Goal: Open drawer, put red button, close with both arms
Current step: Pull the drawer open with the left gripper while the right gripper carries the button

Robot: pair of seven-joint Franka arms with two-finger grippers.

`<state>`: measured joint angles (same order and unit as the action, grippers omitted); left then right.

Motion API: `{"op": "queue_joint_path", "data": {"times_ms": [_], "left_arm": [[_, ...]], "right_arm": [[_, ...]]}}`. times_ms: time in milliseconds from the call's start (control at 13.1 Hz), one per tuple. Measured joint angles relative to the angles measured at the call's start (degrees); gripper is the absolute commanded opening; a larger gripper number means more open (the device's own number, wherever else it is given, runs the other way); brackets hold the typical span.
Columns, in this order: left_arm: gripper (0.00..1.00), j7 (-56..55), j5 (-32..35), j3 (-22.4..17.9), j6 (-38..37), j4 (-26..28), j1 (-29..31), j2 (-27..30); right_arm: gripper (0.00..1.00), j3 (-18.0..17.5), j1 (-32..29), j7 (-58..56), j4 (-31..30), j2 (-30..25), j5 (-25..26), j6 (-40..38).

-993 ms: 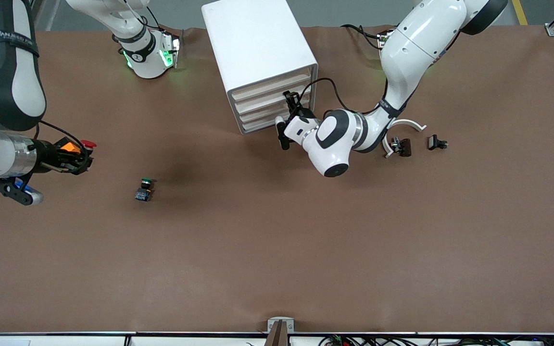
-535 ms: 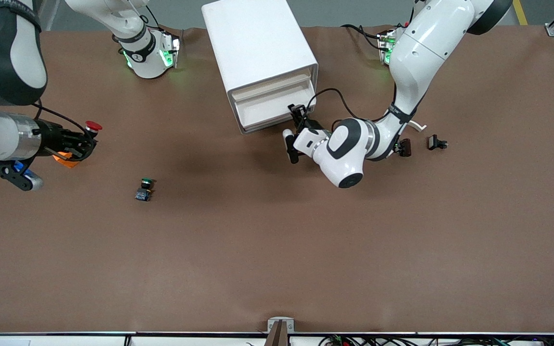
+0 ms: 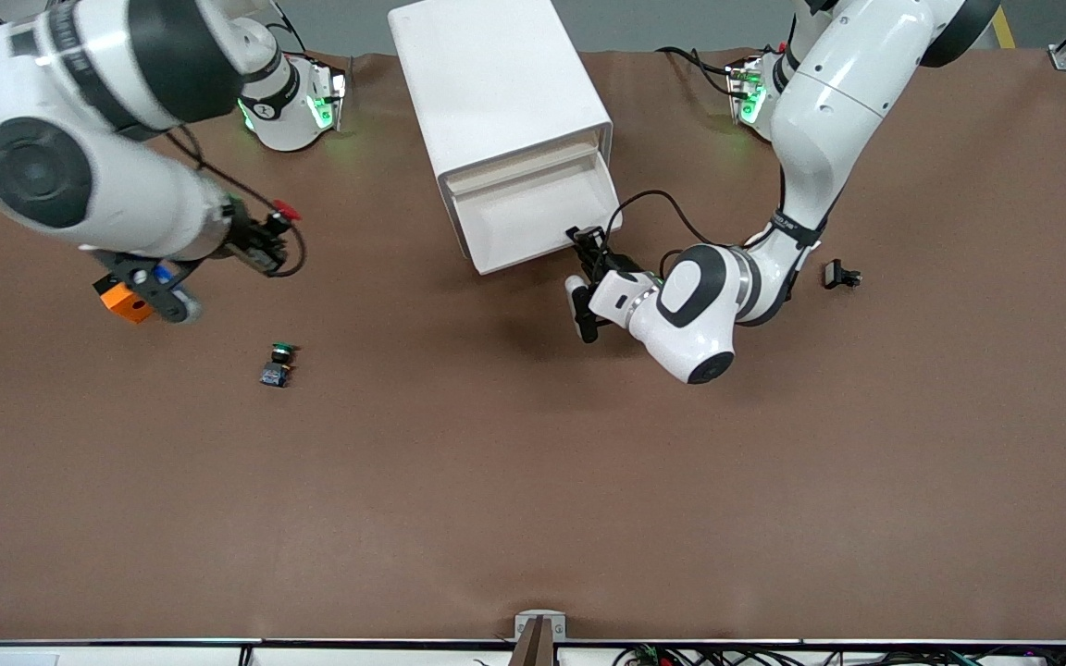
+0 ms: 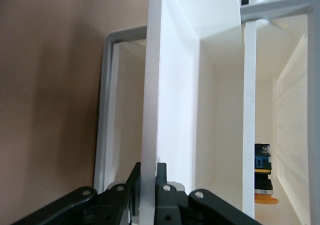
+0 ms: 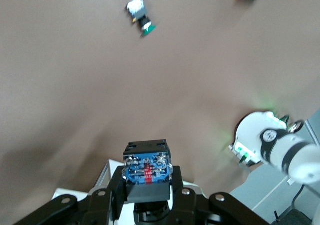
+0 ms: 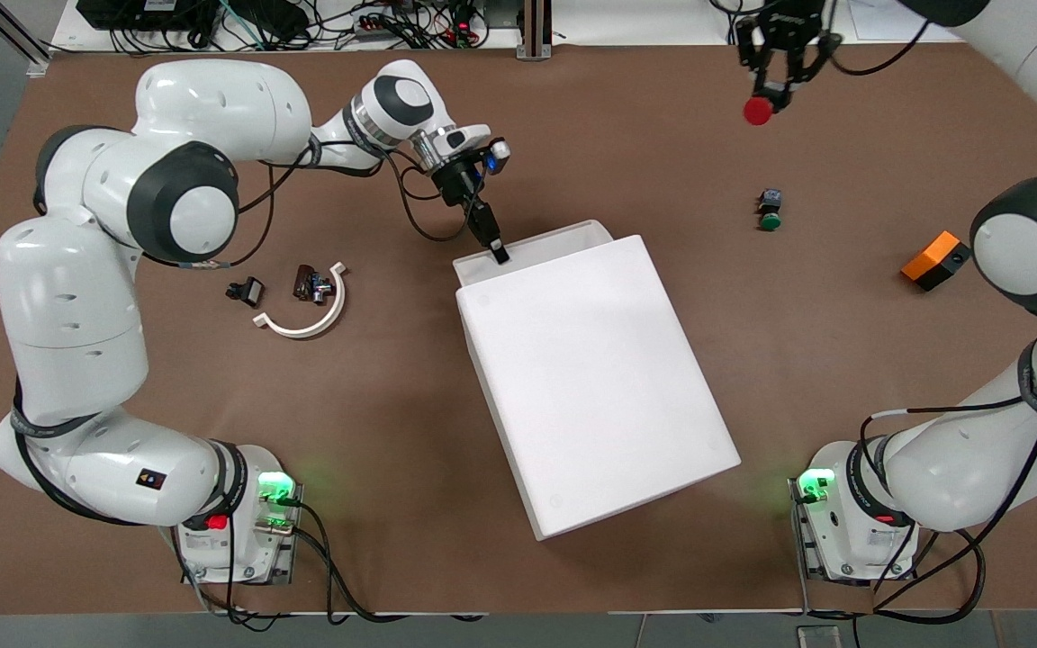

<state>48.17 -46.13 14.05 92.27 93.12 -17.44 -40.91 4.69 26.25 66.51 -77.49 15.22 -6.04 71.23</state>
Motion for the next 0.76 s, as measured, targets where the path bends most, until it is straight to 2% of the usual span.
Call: {"op": "queue_joint_path", "data": {"times_ms": [382,535,611,764], "left_arm": [[0.11,0.01,0.01,-0.79,-0.02,-1.32,2.08,0.0],[0.17,0.01,0.02,-0.8,-0.03,-1.6,3.01,-0.01],[0.25,0.01,0.02,-0.8,-0.03,-1.67,3.22,-0.05],[0.88,0.01,0.01,-0.81,0.99,-2.16,3.23,-0.43]], "right_arm": [[0.0,-0.17,8.3,15.31,0.96,0.0,-2.33,1.9],[0.0,-0.21,10.63,20.38,1.75,-0.01,-3.57,3.05],[0.0,-0.23,11.85,22.78,1.87,-0.01,-3.9,4.12],[0.0,-0.24,14.51,27.51,1.88,0.07,-3.99,6.53]]}}
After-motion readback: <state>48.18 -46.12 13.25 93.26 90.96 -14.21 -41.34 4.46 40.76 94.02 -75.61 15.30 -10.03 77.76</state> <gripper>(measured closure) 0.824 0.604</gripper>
